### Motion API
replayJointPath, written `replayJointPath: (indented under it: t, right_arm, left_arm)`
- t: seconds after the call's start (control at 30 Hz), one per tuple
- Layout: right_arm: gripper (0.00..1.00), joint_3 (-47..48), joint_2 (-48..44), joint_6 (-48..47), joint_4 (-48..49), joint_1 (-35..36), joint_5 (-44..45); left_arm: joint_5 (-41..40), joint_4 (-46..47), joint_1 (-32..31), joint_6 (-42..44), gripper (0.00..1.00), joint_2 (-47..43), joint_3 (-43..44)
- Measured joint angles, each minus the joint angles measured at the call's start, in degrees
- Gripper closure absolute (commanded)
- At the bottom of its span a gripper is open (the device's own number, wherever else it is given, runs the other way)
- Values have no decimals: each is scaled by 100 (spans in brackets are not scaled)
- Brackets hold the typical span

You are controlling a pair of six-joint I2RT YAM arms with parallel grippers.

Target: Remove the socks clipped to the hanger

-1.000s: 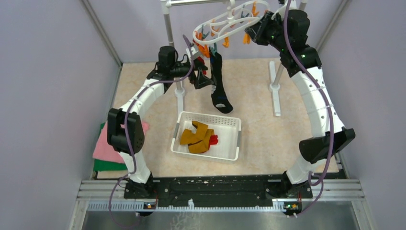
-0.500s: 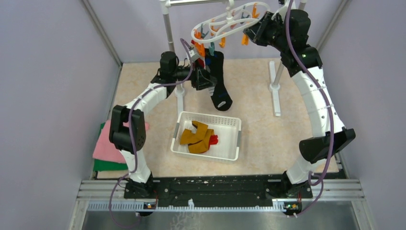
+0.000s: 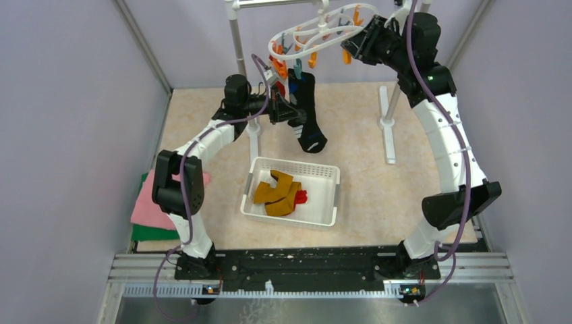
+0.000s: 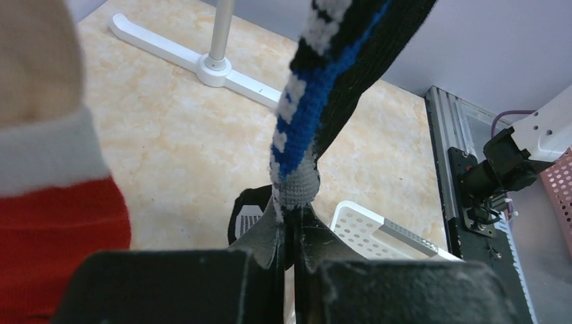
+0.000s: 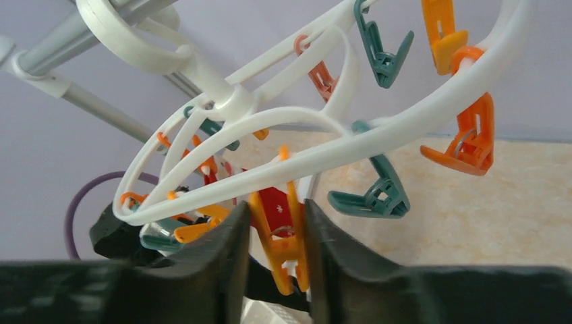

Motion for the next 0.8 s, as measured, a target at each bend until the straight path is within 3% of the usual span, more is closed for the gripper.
replayJointPath:
  t: [0.1,0.23,0.5,0.8]
  right_arm:
    - [33,-24,-2,11,52,0,-76]
    - [21,-470,-205,37,256,-13,-122]
    - [19,-2308,-1464,94,798,24,-289]
    - [24,-2601,-1862,-254,1679,706,-1384]
  left_arm:
    - [-9,-2,-11,-52,100,-94,-59]
    - [-61,-66,-20,-146,100,-319,-155]
    - [-280,-431,-87,-164,100,-761,-155]
    - [-369,-538,-125,-332,100,-892,-326]
